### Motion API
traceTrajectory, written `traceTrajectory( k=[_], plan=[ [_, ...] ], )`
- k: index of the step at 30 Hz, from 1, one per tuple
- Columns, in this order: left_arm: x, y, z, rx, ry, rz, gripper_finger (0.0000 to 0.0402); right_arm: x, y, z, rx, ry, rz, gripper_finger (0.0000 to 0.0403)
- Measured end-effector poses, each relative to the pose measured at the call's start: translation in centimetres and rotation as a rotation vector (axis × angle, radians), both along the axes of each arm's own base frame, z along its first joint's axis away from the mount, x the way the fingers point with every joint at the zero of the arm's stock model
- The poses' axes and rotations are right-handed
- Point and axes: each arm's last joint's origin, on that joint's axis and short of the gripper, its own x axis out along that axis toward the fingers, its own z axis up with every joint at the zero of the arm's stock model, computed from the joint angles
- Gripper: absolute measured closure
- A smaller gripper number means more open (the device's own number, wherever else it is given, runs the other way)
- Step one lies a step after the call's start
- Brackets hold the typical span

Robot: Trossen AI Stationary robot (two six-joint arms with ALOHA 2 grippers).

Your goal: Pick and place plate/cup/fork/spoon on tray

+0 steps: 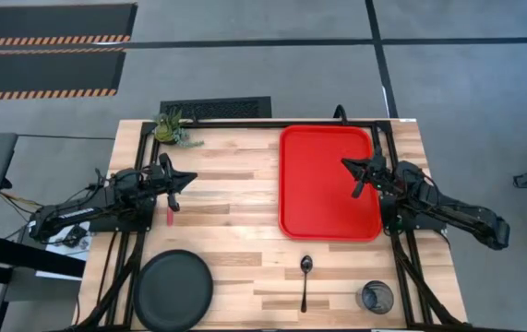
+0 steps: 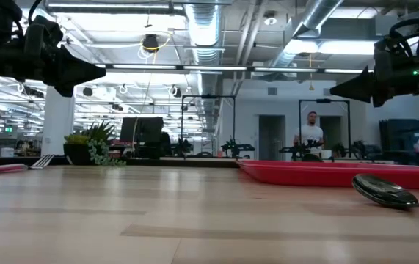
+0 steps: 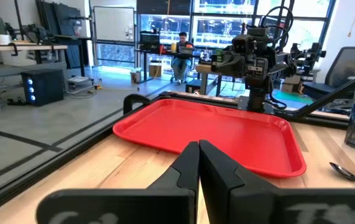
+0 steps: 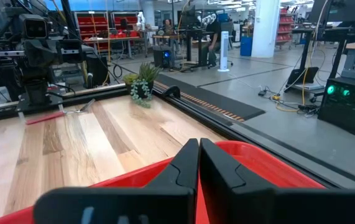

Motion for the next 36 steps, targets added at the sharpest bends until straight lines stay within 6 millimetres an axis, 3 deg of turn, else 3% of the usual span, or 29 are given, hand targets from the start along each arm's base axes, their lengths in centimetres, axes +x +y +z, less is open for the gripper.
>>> traceTrajectory(
  k=[27,36],
  plan=[
    [-0.03,0.06,0.36,0.02,-0.032,0.021,0.0401,0.0,0.0,-0.01,0.0,0.0,0.0,0.0363],
    [0.02,-0.13,0.79,-0.118,-0.118,-0.052,0.0401,0.0,0.0,-0.01,0.001,0.0,0.0,0.0363]
  ],
)
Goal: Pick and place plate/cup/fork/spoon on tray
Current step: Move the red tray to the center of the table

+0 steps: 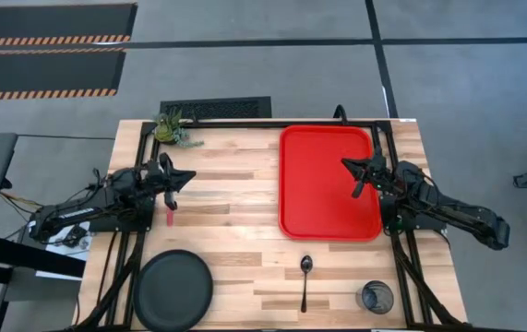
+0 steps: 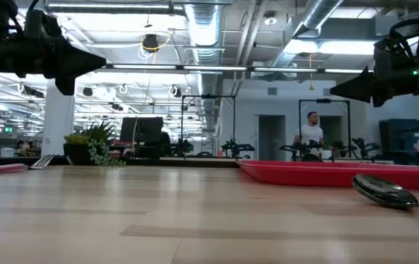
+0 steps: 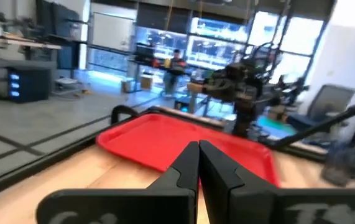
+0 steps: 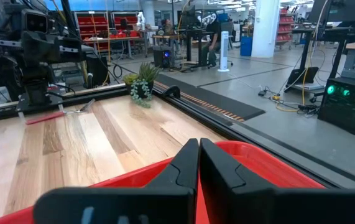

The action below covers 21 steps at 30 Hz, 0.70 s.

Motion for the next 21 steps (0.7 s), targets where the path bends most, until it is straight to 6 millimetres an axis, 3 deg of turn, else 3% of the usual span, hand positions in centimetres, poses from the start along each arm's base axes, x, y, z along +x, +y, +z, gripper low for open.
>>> traceTrajectory(
  k=[6,11,21],
  plan=[
    [0.8,-0.1,-0.1,-0.098,0.059,-0.067,0.0401,0.0,0.0,0.0,0.0,0.0,0.0,0.0363],
    [2.2,0.2,1.6,-0.111,0.095,-0.051,0.0401,0.0,0.0,0.0,0.0,0.0,0.0,0.0363],
    [8.5,1.7,4.1,-0.171,0.26,-0.004,0.0401,0.0,0.0,0.0,0.0,0.0,0.0,0.0363]
  ],
)
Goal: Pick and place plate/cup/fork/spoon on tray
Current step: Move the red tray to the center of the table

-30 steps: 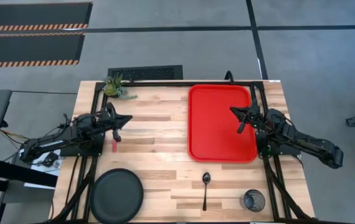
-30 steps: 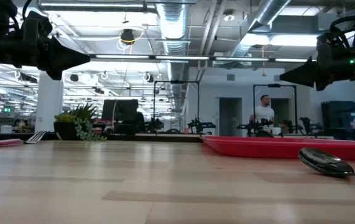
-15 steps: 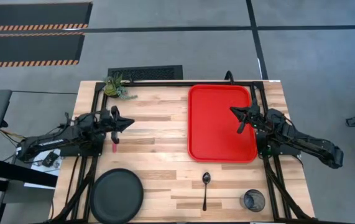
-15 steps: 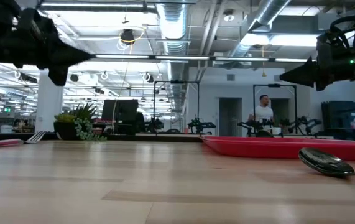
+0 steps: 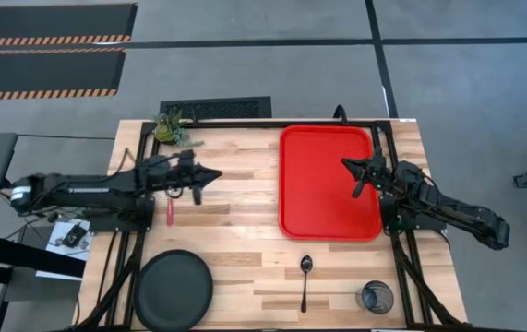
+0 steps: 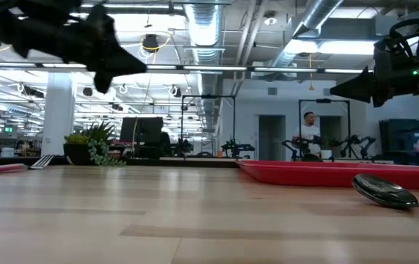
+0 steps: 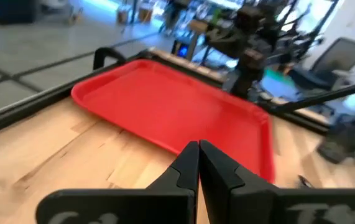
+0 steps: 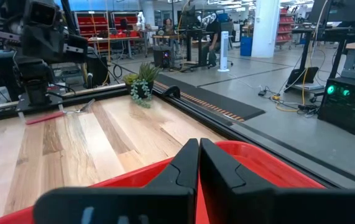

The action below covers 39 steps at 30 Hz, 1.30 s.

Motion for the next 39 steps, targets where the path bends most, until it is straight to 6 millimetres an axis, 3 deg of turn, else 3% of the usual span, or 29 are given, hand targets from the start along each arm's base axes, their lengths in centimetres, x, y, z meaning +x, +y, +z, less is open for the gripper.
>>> traceTrajectory(
  k=[13,20,28,33,39],
  plan=[
    [12.4,2.2,0.2,-0.16,0.162,-0.021,0.0401,0.0,0.0,0.0,0.0,0.0,0.0,0.0363],
    [18.0,2.7,-1.6,-0.277,0.24,0.001,0.0402,0.0,0.0,0.0,0.0,0.0,0.0,0.0363],
    [22.0,3.2,-3.5,-0.367,0.371,0.092,0.0377,0.0,0.0,0.0,0.0,0.0,0.0,0.0363],
    [22.9,3.7,-4.8,-0.343,0.516,0.249,0.0335,0.0,0.0,0.0,0.0,0.0,0.0,0.0363],
    [23.8,3.9,-5.7,-0.386,0.513,0.306,0.0284,0.0,0.0,0.0,0.0,0.0,0.001,0.0363]
  ],
)
